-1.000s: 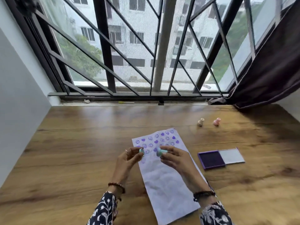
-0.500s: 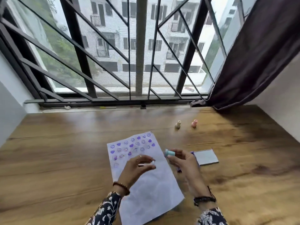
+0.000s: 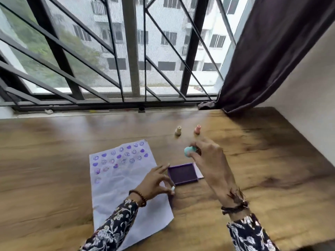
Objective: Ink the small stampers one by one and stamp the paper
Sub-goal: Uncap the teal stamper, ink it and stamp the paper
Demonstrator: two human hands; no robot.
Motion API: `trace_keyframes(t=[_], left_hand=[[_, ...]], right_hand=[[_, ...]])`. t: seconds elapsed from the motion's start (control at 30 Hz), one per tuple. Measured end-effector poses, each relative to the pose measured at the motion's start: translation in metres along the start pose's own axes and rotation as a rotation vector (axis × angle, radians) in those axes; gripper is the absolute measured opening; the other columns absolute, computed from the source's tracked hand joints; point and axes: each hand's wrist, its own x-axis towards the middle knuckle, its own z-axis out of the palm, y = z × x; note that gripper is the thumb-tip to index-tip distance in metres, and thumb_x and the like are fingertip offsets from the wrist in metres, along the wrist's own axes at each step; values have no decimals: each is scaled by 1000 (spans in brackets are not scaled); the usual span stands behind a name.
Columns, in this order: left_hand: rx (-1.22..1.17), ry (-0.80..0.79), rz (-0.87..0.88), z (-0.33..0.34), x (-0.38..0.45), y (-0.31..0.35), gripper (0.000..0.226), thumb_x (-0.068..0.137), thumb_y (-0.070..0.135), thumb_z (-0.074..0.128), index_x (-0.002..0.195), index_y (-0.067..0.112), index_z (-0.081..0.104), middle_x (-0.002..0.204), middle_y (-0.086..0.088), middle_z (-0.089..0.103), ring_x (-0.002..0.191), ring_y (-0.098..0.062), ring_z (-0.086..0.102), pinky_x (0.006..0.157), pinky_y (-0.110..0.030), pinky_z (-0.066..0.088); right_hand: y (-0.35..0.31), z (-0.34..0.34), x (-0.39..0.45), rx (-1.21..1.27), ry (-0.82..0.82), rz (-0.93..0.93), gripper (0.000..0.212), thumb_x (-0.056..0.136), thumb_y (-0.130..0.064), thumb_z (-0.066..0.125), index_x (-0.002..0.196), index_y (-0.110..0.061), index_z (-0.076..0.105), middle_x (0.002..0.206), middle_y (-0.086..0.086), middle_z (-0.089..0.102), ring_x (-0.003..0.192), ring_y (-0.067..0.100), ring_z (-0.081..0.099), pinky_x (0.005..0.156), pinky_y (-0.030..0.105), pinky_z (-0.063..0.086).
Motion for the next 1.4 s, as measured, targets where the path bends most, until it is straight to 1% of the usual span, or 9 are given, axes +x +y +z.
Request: trace_keyframes(t=[0.13, 0.3, 0.47, 0.63, 0.77, 0.9, 1.07, 1.3, 1.4], left_hand=[[-14, 17, -2, 2, -1, 0, 28, 70, 33, 74, 96, 24, 70, 153, -6, 21, 140, -17, 16, 108, -20, 15], [-66, 20, -24, 4, -4, -2, 27, 70, 29, 75, 95, 20, 71, 153, -6, 19, 139, -18, 20, 108, -22, 17], [-126, 70, -49, 0, -14, 0, 26, 72, 25, 74, 95, 15, 69, 151, -7, 24, 139, -17, 20, 105, -19, 19], [-211, 222, -90, -16, -48, -11, 23, 71, 30, 74, 90, 21, 66, 144, -1, 39, 136, -9, 26, 104, -18, 23], [-213, 337, -141, -41, -95, -39, 21, 69, 29, 75, 87, 21, 66, 134, 11, 42, 134, -5, 26, 107, -21, 23], [-202, 394, -255, -73, -142, -77, 17, 69, 19, 76, 83, 17, 65, 136, -1, 46, 136, -13, 24, 112, -32, 20], [-149, 269, -264, -95, -166, -109, 18, 75, 20, 71, 89, 15, 63, 139, -3, 46, 138, -19, 24, 117, -43, 15], [-170, 220, -227, -97, -166, -128, 22, 76, 23, 71, 94, 12, 65, 141, -2, 45, 138, -17, 26, 116, -36, 10], [-143, 169, -227, -97, -165, -130, 24, 78, 25, 68, 95, 9, 63, 145, -1, 39, 140, -17, 21, 116, -37, 5]], right_hand=[[2, 29, -3, -37, 205, -110, 24, 82, -10, 66, 105, -12, 65, 96, 6, 62, 79, 19, 62, 69, 24, 50], [37, 94, -27, -181, -253, 88, 25, 92, -18, 47, 115, -19, 57, 117, 4, 56, 110, 19, 49, 92, 28, 42], [38, 93, -11, -181, -303, 137, 18, 87, -16, 54, 103, -18, 63, 111, 5, 59, 107, 24, 53, 83, 34, 46], [25, 74, -3, -59, -406, 274, 14, 77, -20, 64, 90, -18, 68, 102, 8, 68, 96, 26, 62, 69, 26, 40], [-20, 82, -4, 102, -489, 224, 11, 75, -14, 65, 85, -13, 68, 90, 9, 68, 85, 21, 61, 68, 28, 43], [-78, 103, -3, 103, -559, 84, 19, 75, -15, 65, 94, -11, 68, 103, 10, 67, 97, 23, 58, 74, 27, 41], [-138, 118, 5, 19, -623, -101, 20, 81, -8, 59, 99, -5, 67, 109, 15, 62, 105, 28, 55, 75, 28, 37], [-194, 85, 32, -53, -363, -293, 15, 86, -14, 56, 97, -11, 65, 103, 8, 59, 94, 30, 59, 80, 40, 49], [-197, 93, 28, -18, -220, -276, 14, 86, -14, 57, 96, -9, 65, 98, 8, 58, 86, 30, 59, 70, 30, 42]])
